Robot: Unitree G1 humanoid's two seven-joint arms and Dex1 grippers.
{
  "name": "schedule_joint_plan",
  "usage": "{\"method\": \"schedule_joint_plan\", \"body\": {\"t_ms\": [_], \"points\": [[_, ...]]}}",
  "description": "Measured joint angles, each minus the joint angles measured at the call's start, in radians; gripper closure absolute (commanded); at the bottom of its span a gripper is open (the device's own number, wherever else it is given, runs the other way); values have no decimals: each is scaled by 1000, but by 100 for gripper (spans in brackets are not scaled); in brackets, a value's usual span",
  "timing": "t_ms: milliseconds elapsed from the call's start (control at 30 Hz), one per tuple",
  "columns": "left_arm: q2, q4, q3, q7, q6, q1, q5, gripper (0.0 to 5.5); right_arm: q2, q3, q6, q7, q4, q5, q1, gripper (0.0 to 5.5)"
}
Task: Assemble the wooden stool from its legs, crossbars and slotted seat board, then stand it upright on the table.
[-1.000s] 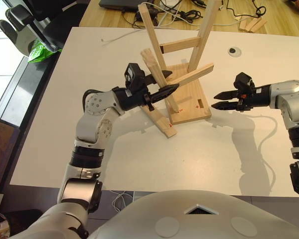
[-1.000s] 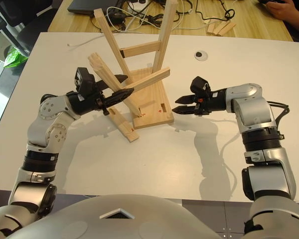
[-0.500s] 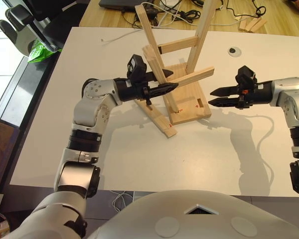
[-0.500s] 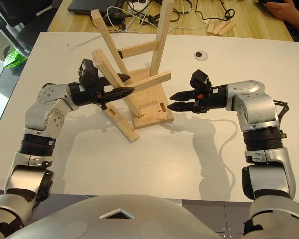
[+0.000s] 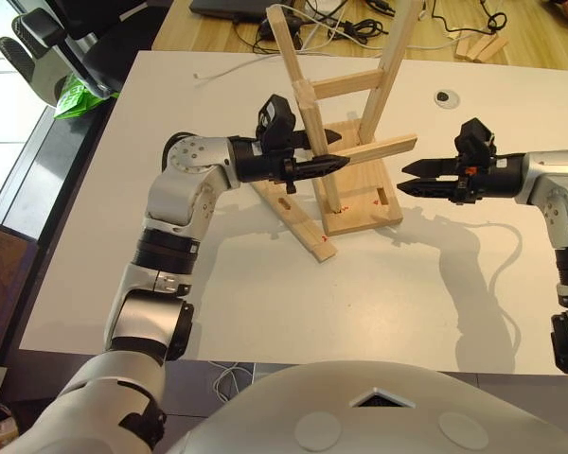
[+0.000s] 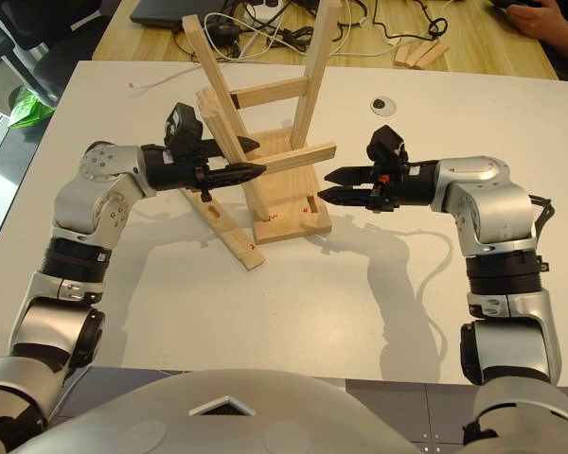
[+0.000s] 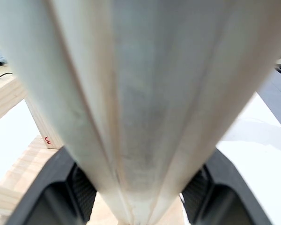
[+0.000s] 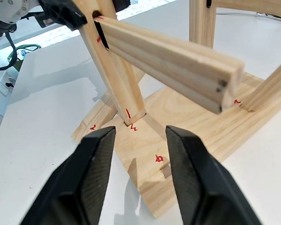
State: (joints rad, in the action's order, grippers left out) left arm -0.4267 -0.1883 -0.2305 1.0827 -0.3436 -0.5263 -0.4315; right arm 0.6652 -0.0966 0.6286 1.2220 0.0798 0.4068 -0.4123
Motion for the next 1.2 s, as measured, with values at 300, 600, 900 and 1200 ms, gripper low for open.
{"method": "schedule_joint_plan", "body": {"t_ms": [300,600,900,1200], "points": [[1,-26,17,18,-162,-72,-16,344,-6,46,35,-58,-85,61,51,353],[-17,126,54,-3,-304,-21,-70,344,-72,163,107,-183,-166,201,50,353],[-91,366,50,-37,-231,165,-45,344,-82,280,139,-291,-216,304,54,353],[-165,566,53,-78,-152,315,-13,344,-114,434,149,-449,-313,405,157,353]]}}
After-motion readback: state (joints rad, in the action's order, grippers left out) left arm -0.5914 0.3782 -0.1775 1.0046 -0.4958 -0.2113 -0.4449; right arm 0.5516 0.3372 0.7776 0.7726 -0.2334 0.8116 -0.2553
